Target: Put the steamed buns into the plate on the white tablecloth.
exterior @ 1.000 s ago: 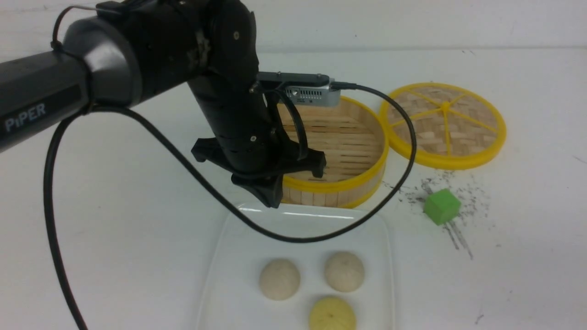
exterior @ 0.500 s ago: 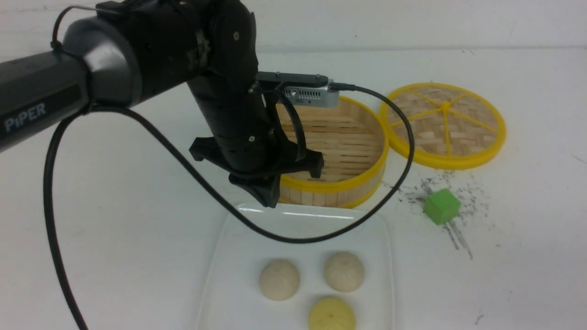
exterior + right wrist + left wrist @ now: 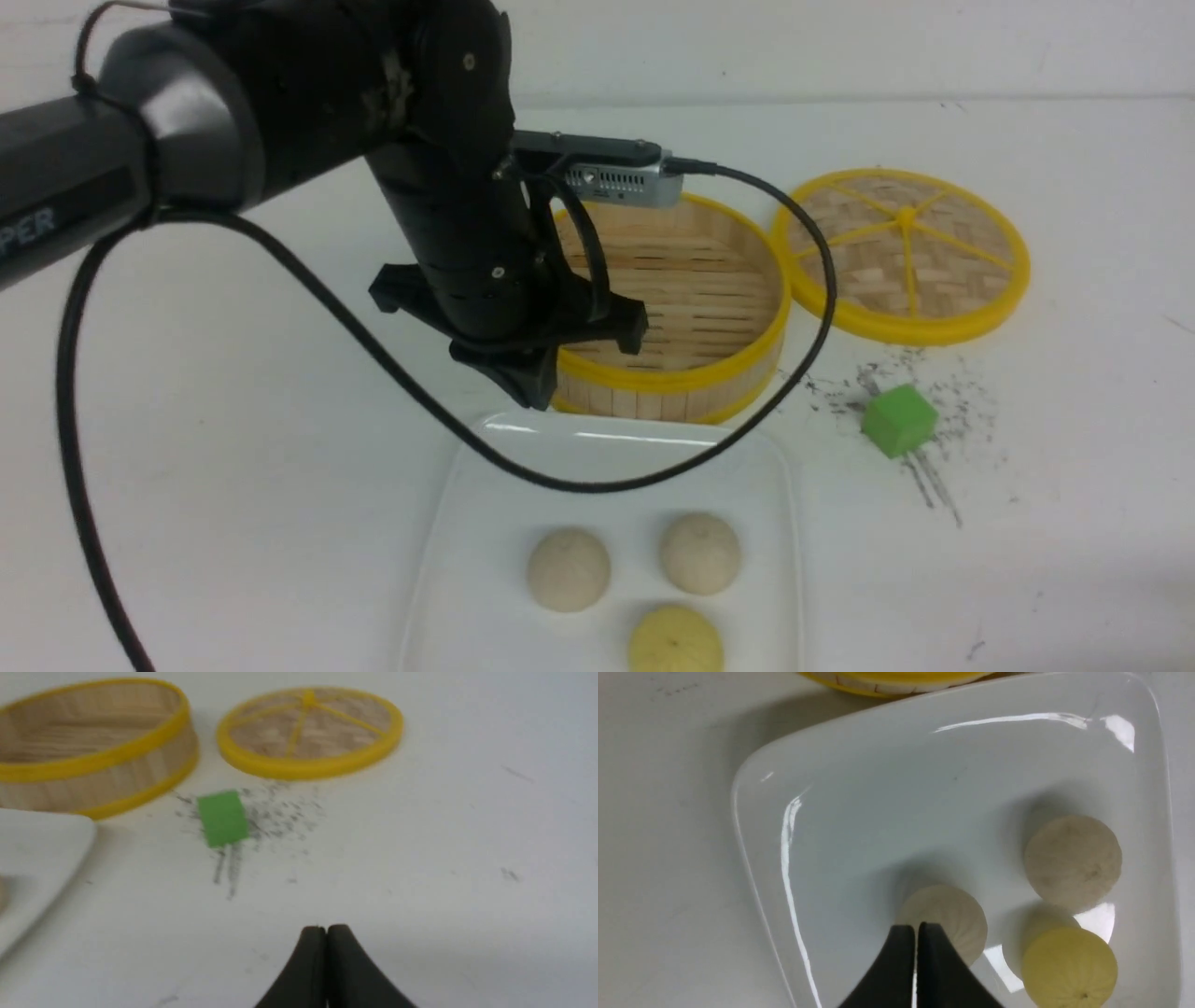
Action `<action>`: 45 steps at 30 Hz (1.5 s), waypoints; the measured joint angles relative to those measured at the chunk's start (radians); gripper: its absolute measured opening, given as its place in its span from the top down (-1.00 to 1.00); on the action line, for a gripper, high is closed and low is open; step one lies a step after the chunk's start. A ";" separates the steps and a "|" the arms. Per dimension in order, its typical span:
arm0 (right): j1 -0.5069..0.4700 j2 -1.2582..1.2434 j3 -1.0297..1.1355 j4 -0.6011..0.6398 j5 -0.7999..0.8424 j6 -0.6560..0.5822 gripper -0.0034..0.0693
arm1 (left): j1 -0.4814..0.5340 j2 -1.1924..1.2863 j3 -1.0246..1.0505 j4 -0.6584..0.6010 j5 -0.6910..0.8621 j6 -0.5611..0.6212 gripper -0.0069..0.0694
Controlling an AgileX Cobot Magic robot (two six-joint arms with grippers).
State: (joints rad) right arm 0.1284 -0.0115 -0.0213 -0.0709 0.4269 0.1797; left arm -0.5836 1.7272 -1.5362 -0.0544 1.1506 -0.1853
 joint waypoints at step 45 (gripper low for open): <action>-0.153 -0.001 0.038 -0.001 -0.019 0.001 0.81 | 0.000 -1.157 1.140 0.186 -1.060 -0.199 0.76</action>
State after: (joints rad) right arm -0.0249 -0.0128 0.0166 -0.0723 0.4074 0.1808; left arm -0.5836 0.5698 -0.3966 0.1314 0.0903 -0.3839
